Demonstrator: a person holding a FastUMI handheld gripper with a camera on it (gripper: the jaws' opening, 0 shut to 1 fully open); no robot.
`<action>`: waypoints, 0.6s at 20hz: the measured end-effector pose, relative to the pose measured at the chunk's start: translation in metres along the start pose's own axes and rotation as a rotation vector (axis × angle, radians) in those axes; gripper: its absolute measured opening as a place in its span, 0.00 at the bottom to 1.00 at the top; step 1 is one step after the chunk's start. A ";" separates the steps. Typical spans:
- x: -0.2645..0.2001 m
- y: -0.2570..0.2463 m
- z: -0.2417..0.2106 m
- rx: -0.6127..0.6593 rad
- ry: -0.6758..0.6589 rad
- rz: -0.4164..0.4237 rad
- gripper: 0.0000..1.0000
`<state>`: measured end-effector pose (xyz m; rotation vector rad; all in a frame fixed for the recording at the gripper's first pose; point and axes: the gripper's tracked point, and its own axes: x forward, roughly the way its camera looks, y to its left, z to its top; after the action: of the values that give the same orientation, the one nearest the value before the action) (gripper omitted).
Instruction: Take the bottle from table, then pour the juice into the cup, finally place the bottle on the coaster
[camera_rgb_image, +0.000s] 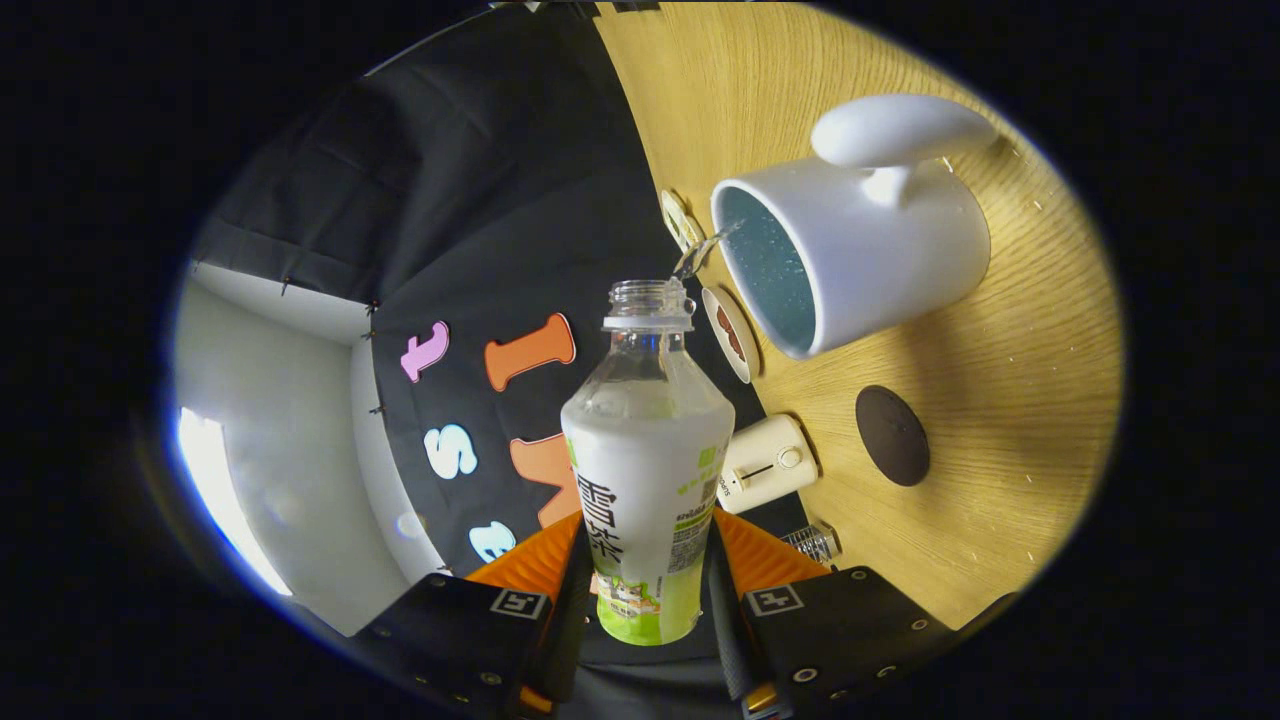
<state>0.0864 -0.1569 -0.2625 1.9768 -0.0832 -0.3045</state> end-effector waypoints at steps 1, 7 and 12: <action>0.000 -0.001 0.001 0.010 -0.003 -0.001 0.57; 0.005 0.002 0.000 0.078 -0.015 0.006 0.57; 0.004 0.012 0.000 0.142 -0.025 0.013 0.57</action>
<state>0.0916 -0.1628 -0.2528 2.1128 -0.1371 -0.3223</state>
